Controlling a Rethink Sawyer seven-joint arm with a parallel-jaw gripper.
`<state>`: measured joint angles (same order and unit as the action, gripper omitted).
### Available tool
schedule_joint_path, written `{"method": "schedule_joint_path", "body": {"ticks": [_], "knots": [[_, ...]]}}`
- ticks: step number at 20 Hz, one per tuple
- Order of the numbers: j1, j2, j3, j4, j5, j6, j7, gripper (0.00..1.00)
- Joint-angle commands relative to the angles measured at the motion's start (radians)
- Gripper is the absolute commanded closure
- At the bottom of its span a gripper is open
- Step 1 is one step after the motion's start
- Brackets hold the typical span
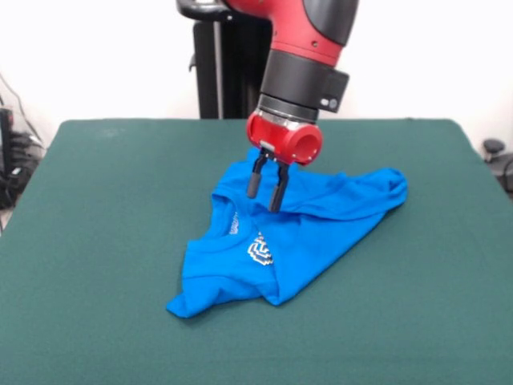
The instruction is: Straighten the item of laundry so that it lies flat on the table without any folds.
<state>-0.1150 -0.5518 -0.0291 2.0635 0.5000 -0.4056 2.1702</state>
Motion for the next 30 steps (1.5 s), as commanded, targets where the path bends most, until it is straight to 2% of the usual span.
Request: {"method": "schedule_joint_path", "body": {"ticks": [1,9,11,15,23,30], "knots": [[-0.008,0.033,0.120,0.000,0.026,0.048,0.283,0.00],[-0.024,0.037,0.144,0.047,-0.004,0.035,0.316,0.00],[-0.059,0.025,0.156,0.064,-0.027,0.042,0.318,0.00],[-0.055,0.025,0.161,0.080,-0.019,0.022,0.330,0.00],[-0.099,0.074,0.193,0.075,-0.063,-0.021,0.331,0.00],[-0.114,0.063,0.200,0.097,-0.069,-0.025,0.350,0.00]]}}
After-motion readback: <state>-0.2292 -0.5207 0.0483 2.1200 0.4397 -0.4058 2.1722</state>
